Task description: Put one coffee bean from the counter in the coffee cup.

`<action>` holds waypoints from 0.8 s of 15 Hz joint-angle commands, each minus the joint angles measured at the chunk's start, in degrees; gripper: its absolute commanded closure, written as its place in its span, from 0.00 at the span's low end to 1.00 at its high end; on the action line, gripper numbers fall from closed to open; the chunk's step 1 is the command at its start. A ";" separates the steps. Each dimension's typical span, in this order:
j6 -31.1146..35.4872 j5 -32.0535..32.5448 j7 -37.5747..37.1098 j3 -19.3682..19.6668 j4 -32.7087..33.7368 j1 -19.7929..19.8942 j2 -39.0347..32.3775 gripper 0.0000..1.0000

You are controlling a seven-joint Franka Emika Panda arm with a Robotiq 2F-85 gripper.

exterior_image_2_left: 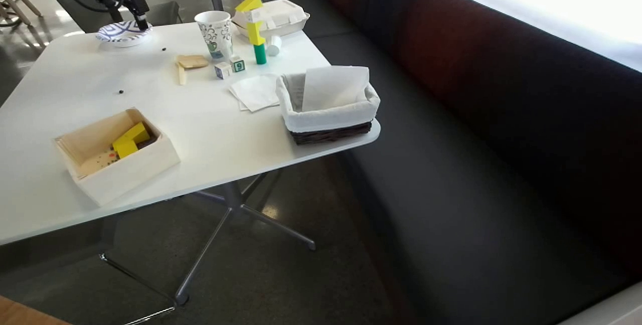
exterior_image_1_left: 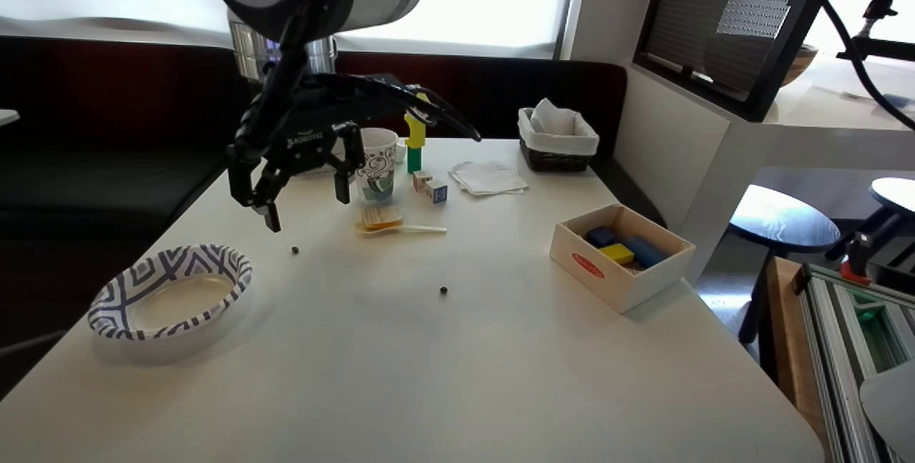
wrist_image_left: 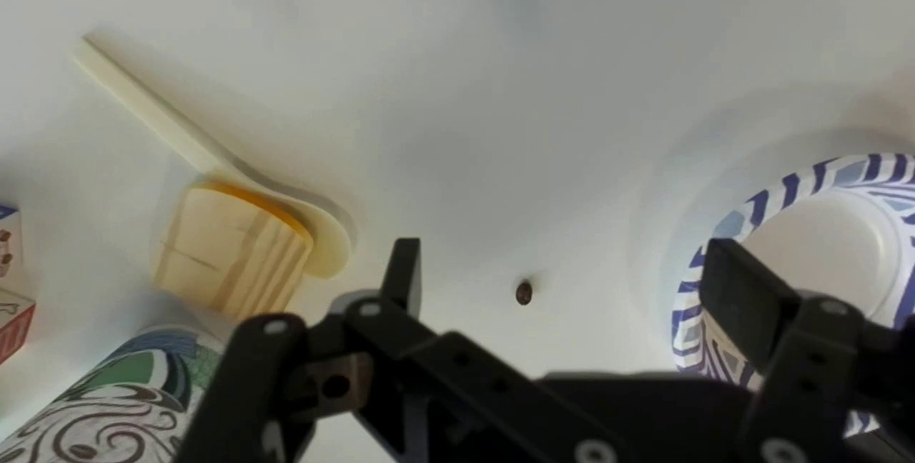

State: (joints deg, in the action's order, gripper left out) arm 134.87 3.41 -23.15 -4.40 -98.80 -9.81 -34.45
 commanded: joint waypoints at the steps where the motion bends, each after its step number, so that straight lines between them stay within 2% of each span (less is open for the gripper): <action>1: -0.20 -1.95 1.26 1.50 7.13 -0.72 -6.31 0.00; 9: -1.56 -3.19 2.40 2.32 16.23 -0.55 -14.20 0.00; 12: -1.82 -3.17 2.16 2.71 18.08 -0.77 -15.85 0.14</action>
State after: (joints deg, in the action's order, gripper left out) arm 134.83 1.60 -21.92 -2.62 -84.60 -9.79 -47.45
